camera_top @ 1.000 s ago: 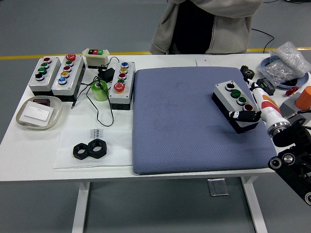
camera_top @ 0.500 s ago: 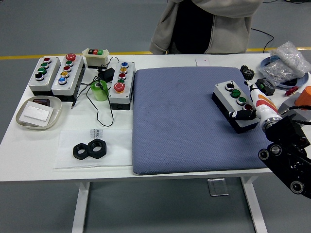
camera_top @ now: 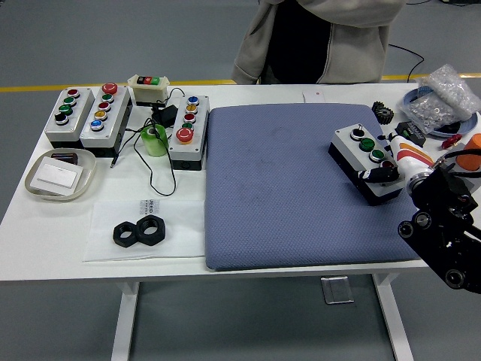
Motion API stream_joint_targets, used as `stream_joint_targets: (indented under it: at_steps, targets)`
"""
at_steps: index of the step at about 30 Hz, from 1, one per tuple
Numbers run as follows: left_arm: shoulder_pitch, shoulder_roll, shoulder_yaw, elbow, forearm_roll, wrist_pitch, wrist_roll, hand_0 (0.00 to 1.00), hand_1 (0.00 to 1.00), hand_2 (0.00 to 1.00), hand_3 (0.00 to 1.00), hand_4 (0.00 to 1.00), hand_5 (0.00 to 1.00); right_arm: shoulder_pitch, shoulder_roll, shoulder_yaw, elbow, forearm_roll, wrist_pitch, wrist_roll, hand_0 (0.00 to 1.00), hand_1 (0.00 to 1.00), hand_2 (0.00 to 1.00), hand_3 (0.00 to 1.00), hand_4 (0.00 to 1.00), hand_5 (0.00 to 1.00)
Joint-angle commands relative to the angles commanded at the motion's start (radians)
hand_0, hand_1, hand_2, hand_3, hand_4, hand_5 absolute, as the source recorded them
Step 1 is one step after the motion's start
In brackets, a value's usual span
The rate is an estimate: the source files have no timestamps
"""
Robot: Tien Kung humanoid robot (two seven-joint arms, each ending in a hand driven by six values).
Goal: Pick up the button,place it on the desk,press the button,press the button
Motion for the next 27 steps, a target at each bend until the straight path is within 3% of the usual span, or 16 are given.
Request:
stream_joint_targets:
  at_steps: [2,7,8,13,14,20,21,25,26,27]
  targets:
    - [-0.001,0.001,0.004,0.0,-0.005,-0.001,-0.001,0.717,0.825,0.849,0.821,0.623,0.998,0.002,0.002,0.001,-0.004,-0.003,0.011,-0.008,0.688,0.605,0.678,0.85,0.998,0.232]
    - [-0.004,0.001,0.009,0.0,-0.013,-0.001,-0.004,0.717,0.825,0.849,0.821,0.623,0.998,0.01,0.005,0.005,-0.009,-0.015,0.031,-0.021,0.688,0.605,0.678,0.85,0.998,0.232]
    - [-0.005,0.001,0.011,0.0,-0.017,-0.001,-0.005,0.717,0.825,0.849,0.821,0.623,0.998,0.013,0.004,0.003,-0.009,-0.019,0.039,-0.027,0.579,0.526,0.612,0.817,0.998,0.231]
    - [-0.007,0.001,0.015,0.0,-0.025,-0.001,-0.007,0.717,0.825,0.849,0.821,0.623,0.998,0.021,-0.001,-0.01,-0.006,-0.039,0.057,-0.039,0.579,0.526,0.612,0.817,0.998,0.231]
    - [-0.007,0.001,0.016,0.0,-0.026,-0.001,-0.007,0.716,0.825,0.849,0.821,0.624,0.998,0.022,-0.002,-0.013,-0.004,-0.043,0.06,-0.04,0.469,0.447,0.529,0.749,0.997,0.223]
    - [-0.007,0.001,0.017,0.001,-0.029,-0.001,-0.008,0.713,0.825,0.849,0.821,0.624,0.998,0.023,-0.023,-0.041,0.024,-0.087,0.066,-0.038,0.469,0.447,0.529,0.749,0.997,0.223]
    - [-0.007,0.001,0.017,0.001,-0.029,-0.001,-0.008,0.713,0.825,0.849,0.821,0.624,0.998,0.022,-0.025,-0.043,0.028,-0.09,0.065,-0.037,0.404,0.395,0.48,0.701,0.96,0.221]
    - [-0.008,0.001,0.018,0.001,-0.029,-0.001,-0.008,0.713,0.825,0.849,0.821,0.624,0.998,0.016,-0.055,-0.07,0.068,-0.099,0.053,-0.002,0.404,0.395,0.48,0.701,0.96,0.221]
    - [-0.008,0.001,0.017,0.001,-0.028,-0.001,-0.008,0.713,0.826,0.849,0.821,0.625,0.998,0.013,-0.07,-0.083,0.085,-0.092,0.046,0.02,0.406,0.402,0.468,0.688,0.814,0.157]
    - [-0.008,0.001,0.018,0.001,-0.03,-0.001,-0.008,0.713,0.826,0.849,0.821,0.625,0.998,0.01,-0.087,-0.098,0.103,-0.08,0.041,0.045,0.406,0.402,0.468,0.688,0.814,0.157]
